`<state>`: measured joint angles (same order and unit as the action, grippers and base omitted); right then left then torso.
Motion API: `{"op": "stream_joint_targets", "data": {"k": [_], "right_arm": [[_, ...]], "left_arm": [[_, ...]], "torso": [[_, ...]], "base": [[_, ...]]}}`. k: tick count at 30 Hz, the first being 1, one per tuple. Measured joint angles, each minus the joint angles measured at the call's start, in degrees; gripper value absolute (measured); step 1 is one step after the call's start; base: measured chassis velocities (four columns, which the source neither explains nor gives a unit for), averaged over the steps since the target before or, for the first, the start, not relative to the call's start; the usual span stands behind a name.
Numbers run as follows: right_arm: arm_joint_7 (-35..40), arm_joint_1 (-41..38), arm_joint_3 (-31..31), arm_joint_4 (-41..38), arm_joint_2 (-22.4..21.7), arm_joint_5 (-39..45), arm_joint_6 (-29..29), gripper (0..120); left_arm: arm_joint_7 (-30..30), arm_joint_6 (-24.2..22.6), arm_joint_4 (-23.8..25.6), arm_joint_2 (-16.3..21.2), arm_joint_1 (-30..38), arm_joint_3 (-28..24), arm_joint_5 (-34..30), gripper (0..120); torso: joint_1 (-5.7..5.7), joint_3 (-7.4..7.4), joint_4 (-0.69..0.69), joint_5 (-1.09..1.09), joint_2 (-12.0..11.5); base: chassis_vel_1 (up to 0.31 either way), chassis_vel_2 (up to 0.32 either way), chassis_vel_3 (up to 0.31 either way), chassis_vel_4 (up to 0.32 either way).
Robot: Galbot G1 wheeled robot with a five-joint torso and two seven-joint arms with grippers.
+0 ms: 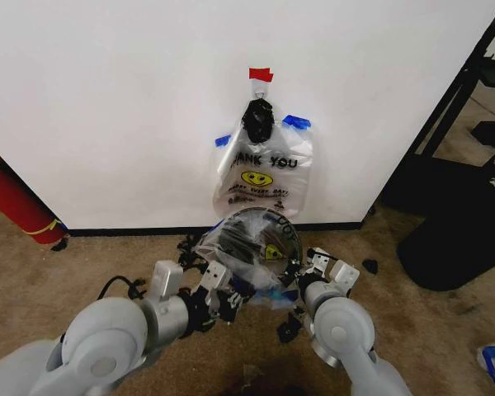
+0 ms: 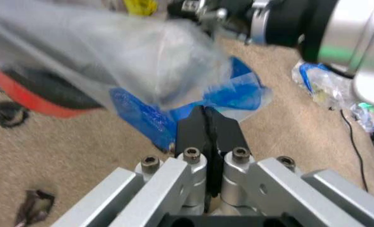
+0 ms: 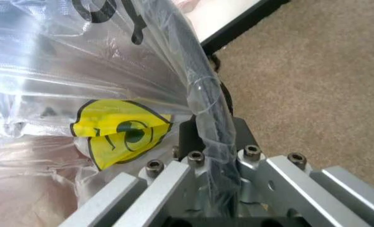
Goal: Pick up the garbage bag from the wall and place it over the trash bin.
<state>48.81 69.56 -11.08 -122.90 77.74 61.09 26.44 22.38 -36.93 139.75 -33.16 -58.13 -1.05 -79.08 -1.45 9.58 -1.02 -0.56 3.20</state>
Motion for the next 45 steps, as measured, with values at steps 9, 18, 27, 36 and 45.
{"op": "stream_joint_targets", "data": {"k": [9,18,27,36,45], "right_arm": [[1.2,0.2,-2.0,-1.9,-0.4,4.0,0.1,0],[1.8,1.0,-2.1,-3.3,-0.8,6.1,0.3,0],[1.8,1.0,-2.1,-3.4,-1.0,6.3,0.4,0],[1.8,0.5,-1.7,-2.7,-1.1,6.3,0.4,0],[1.3,0.3,-1.5,-1.6,-1.1,4.9,0.3,0]], "left_arm": [[-1.7,0.1,-3.3,-2.3,-4.5,-1.3,5.2,0],[-2.0,1.0,-12.0,-7.3,-1.7,-5.4,11.0,0],[-2.3,1.7,-17.6,-9.3,-0.7,-7.2,15.2,0],[-1.8,1.3,-19.0,-10.4,-1.5,-7.3,16.6,0],[-1.3,-1.6,-13.0,-7.7,-6.2,-2.9,15.0,18]], "torso": [[0.00,0.00,0.00,0.01,0.0],[0.00,0.00,-0.02,0.00,0.0],[0.00,0.01,-0.01,0.00,0.0],[0.00,0.01,-0.02,-0.01,0.0],[0.00,0.00,-0.02,0.00,0.0]], "base": [[0.000,0.000,0.000,0.000],[0.000,0.000,0.000,0.000],[0.000,0.000,0.000,0.000],[0.000,0.000,0.000,0.000],[0.000,0.000,0.000,0.000]]}}
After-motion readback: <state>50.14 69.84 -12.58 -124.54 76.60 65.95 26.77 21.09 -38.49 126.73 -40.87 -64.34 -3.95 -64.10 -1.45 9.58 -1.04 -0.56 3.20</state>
